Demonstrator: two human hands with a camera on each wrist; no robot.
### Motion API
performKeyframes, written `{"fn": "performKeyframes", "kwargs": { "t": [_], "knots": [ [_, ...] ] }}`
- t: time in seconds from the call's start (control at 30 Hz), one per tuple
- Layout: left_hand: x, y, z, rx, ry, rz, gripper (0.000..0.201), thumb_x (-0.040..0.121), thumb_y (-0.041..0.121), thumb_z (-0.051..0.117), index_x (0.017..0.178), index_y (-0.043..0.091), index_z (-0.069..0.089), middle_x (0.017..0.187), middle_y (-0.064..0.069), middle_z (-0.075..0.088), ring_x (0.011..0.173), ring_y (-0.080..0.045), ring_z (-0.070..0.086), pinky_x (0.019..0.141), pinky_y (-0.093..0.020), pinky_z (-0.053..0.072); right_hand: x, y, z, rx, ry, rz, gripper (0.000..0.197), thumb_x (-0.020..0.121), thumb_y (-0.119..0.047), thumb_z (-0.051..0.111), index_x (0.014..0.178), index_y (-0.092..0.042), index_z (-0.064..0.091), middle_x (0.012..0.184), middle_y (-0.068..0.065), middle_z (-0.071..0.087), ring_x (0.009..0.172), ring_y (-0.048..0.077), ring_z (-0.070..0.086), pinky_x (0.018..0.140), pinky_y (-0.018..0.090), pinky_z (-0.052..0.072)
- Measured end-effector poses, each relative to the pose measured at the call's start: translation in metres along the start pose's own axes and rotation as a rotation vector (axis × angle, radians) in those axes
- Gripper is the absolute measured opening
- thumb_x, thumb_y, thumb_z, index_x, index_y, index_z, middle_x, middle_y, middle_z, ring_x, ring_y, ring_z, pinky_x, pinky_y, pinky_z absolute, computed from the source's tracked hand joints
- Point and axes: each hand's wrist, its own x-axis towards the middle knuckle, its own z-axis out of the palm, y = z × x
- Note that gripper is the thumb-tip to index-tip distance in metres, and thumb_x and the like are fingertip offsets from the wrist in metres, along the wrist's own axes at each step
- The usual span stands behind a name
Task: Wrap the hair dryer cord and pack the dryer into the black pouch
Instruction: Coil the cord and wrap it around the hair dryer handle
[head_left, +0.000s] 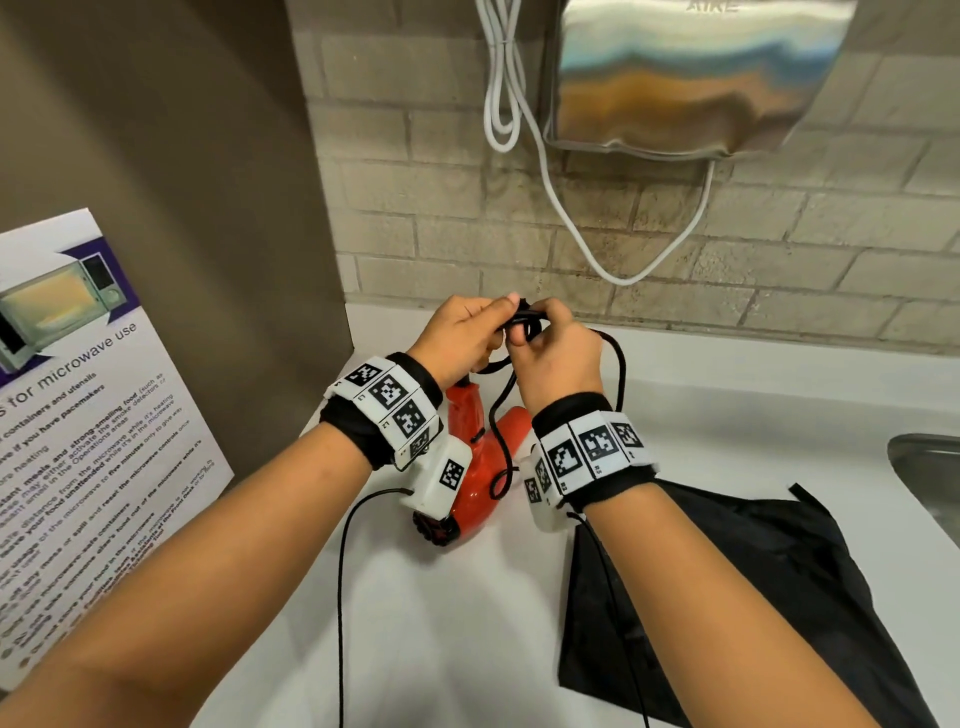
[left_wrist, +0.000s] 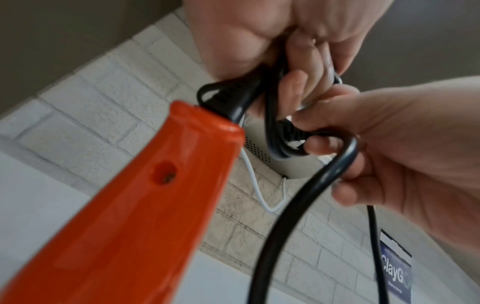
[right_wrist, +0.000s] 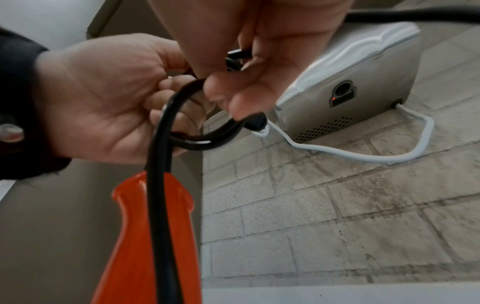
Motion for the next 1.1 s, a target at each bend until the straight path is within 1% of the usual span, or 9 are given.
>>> {"fn": "performKeyframes", "kwargs": {
  "t": [0.1, 0.2, 0.37, 0.6, 0.7, 0.8, 0.87, 0.93, 1.1],
  "knots": [
    [0.001, 0.002, 0.003, 0.011, 0.043, -0.015, 0.043, 0.096, 0.023, 0.042, 0.057, 0.011, 0.05, 0.032, 0.012, 0.031, 0.028, -0.002, 0.023, 0.033, -0.014, 0.022, -0.001, 0.001, -0.002, 0.018, 0.059, -0.001, 0.009, 0.085, -0.017, 0.058, 0.089, -0.009, 0.058, 0.051, -0.01, 0.045, 0.047, 0.003, 0.043, 0.045, 0.008, 0.035],
    [0.004, 0.003, 0.002, 0.065, 0.07, -0.042, 0.043, 0.095, 0.028, 0.043, 0.057, 0.009, 0.048, 0.031, 0.01, 0.032, 0.028, -0.004, 0.025, 0.034, -0.015, 0.024, 0.0, -0.002, -0.005, 0.061, 0.089, 0.003, 0.01, 0.084, -0.014, 0.058, 0.088, -0.005, 0.06, 0.058, -0.008, 0.052, 0.052, 0.01, 0.048, 0.048, 0.005, 0.036],
    [0.004, 0.011, 0.002, 0.13, 0.044, -0.14, 0.038, 0.094, 0.03, 0.045, 0.065, 0.007, 0.054, 0.029, 0.009, 0.034, 0.028, -0.005, 0.026, 0.034, -0.015, 0.025, -0.002, -0.002, -0.009, 0.084, 0.051, -0.022, 0.012, 0.082, -0.014, 0.063, 0.085, -0.004, 0.058, 0.074, 0.01, 0.066, 0.062, 0.019, 0.056, 0.056, 0.019, 0.04],
    [-0.002, 0.017, 0.002, 0.1, 0.025, -0.221, 0.025, 0.09, 0.03, 0.052, 0.085, 0.005, 0.055, 0.031, 0.01, 0.032, 0.029, -0.006, 0.023, 0.036, -0.016, 0.024, -0.006, -0.001, -0.01, 0.078, 0.014, -0.082, 0.017, 0.083, -0.016, 0.064, 0.088, -0.001, 0.057, 0.083, 0.015, 0.07, 0.074, 0.025, 0.065, 0.068, 0.029, 0.05],
    [-0.003, 0.018, 0.003, 0.108, 0.049, -0.21, 0.031, 0.09, 0.033, 0.052, 0.084, 0.003, 0.059, 0.032, 0.01, 0.034, 0.03, -0.007, 0.025, 0.036, -0.018, 0.027, -0.01, 0.004, -0.011, 0.005, 0.0, -0.172, 0.019, 0.085, -0.014, 0.06, 0.1, -0.002, 0.058, 0.088, 0.014, 0.068, 0.073, 0.018, 0.056, 0.067, 0.02, 0.042],
    [-0.002, 0.017, 0.0, 0.119, 0.096, -0.192, 0.037, 0.09, 0.035, 0.052, 0.078, 0.001, 0.063, 0.03, 0.01, 0.032, 0.029, -0.006, 0.026, 0.036, -0.019, 0.027, -0.017, 0.005, -0.009, -0.021, -0.048, -0.213, 0.034, 0.083, -0.006, 0.055, 0.117, -0.005, 0.052, 0.089, 0.008, 0.062, 0.069, 0.014, 0.05, 0.067, 0.02, 0.042],
    [-0.002, 0.016, -0.001, 0.111, 0.113, -0.185, 0.037, 0.09, 0.034, 0.052, 0.076, 0.002, 0.063, 0.03, 0.01, 0.031, 0.029, -0.005, 0.026, 0.036, -0.018, 0.027, -0.02, 0.006, -0.008, 0.047, -0.035, -0.162, 0.04, 0.082, -0.002, 0.055, 0.122, -0.008, 0.049, 0.087, 0.004, 0.061, 0.06, 0.006, 0.051, 0.061, 0.005, 0.04],
    [-0.002, 0.015, 0.0, 0.098, 0.126, -0.181, 0.036, 0.091, 0.033, 0.05, 0.073, 0.005, 0.063, 0.03, 0.01, 0.031, 0.029, -0.005, 0.025, 0.035, -0.018, 0.026, -0.021, 0.006, -0.006, 0.141, 0.014, -0.078, 0.045, 0.082, -0.001, 0.059, 0.124, -0.013, 0.047, 0.081, -0.002, 0.057, 0.06, -0.002, 0.051, 0.058, -0.001, 0.04],
    [-0.002, 0.019, 0.002, 0.067, 0.052, -0.26, 0.044, 0.098, 0.034, 0.034, 0.066, 0.009, 0.051, 0.029, 0.008, 0.03, 0.027, -0.006, 0.024, 0.041, -0.02, 0.024, -0.018, -0.001, 0.0, 0.199, 0.017, -0.08, 0.043, 0.084, 0.001, 0.056, 0.123, -0.013, 0.045, 0.085, 0.003, 0.058, 0.075, 0.012, 0.058, 0.065, 0.006, 0.043]
  ]
}}
